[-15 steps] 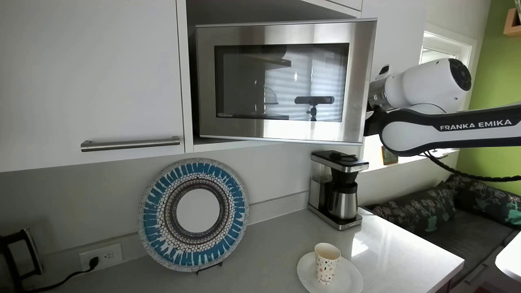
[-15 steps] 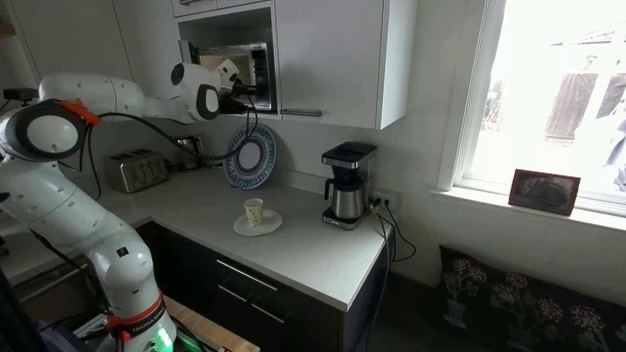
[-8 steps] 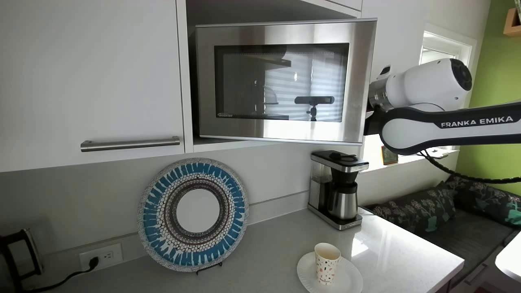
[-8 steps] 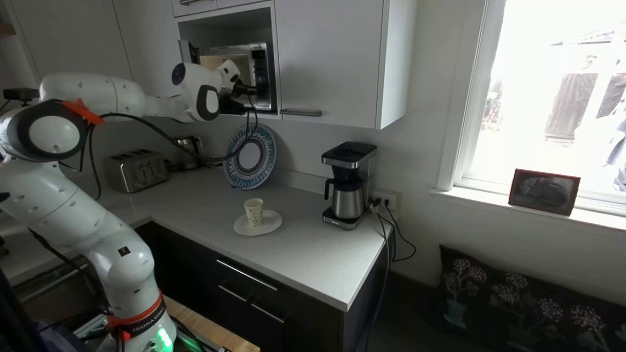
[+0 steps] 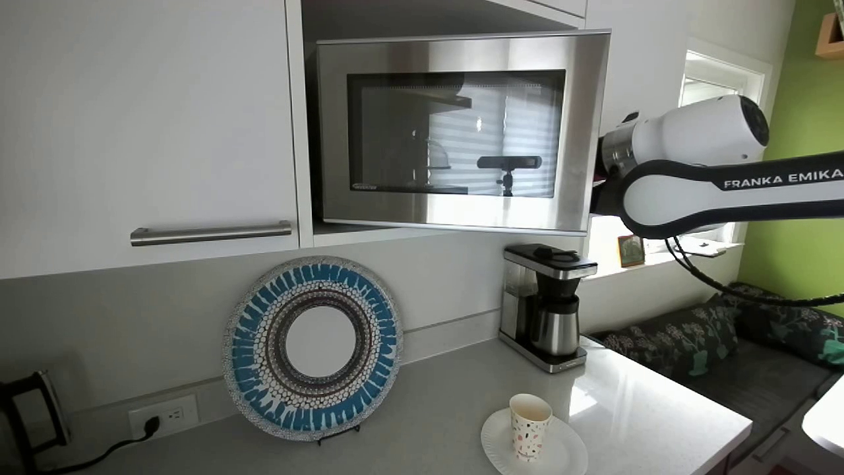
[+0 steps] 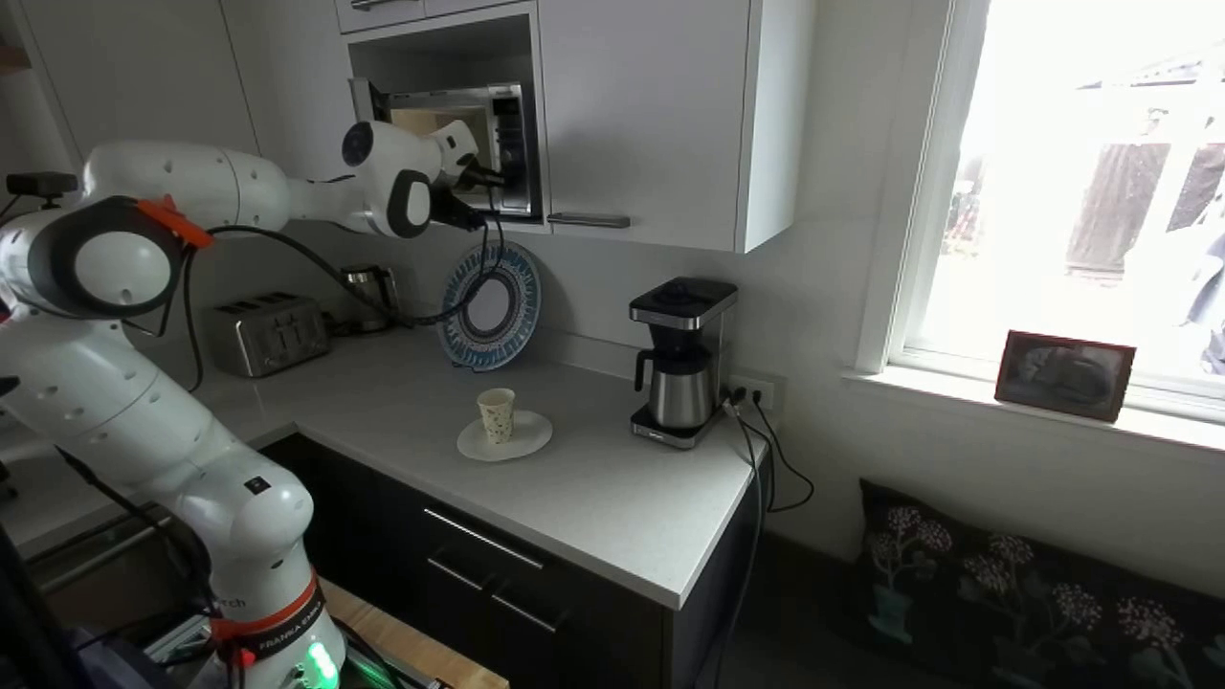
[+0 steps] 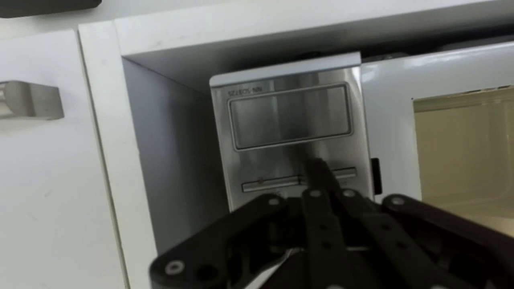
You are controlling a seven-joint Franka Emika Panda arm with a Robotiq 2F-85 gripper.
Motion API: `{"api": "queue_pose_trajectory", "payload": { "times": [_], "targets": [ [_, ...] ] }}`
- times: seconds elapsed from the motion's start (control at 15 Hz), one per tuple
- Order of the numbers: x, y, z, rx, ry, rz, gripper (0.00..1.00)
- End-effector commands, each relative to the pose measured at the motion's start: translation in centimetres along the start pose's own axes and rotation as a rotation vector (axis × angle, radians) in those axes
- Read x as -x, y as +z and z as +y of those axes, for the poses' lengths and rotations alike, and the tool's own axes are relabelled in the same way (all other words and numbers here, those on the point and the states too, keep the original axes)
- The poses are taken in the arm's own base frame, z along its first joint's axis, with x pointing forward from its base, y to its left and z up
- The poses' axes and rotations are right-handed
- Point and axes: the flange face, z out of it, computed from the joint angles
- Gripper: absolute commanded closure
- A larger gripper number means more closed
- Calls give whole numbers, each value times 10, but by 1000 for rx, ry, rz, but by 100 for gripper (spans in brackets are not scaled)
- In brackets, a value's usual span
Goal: Open the microwave door by opening the bottom right button and then press a button on the microwave
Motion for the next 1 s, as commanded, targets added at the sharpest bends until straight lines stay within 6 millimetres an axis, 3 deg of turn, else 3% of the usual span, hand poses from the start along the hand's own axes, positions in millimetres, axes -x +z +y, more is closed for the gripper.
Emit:
{"api": "queue_pose_trajectory", "payload": {
  "times": [0.0,0.73,0.8,0.87,0.93],
  "targets": [
    [-7,26,15,8,23,-15,100],
    [-35,-6,17,12,-203,-121,100],
    [-38,-8,19,12,-217,-125,74],
    [-42,-12,20,7,-231,-128,73],
    [-46,-15,22,3,-242,-133,66]
  ]
}}
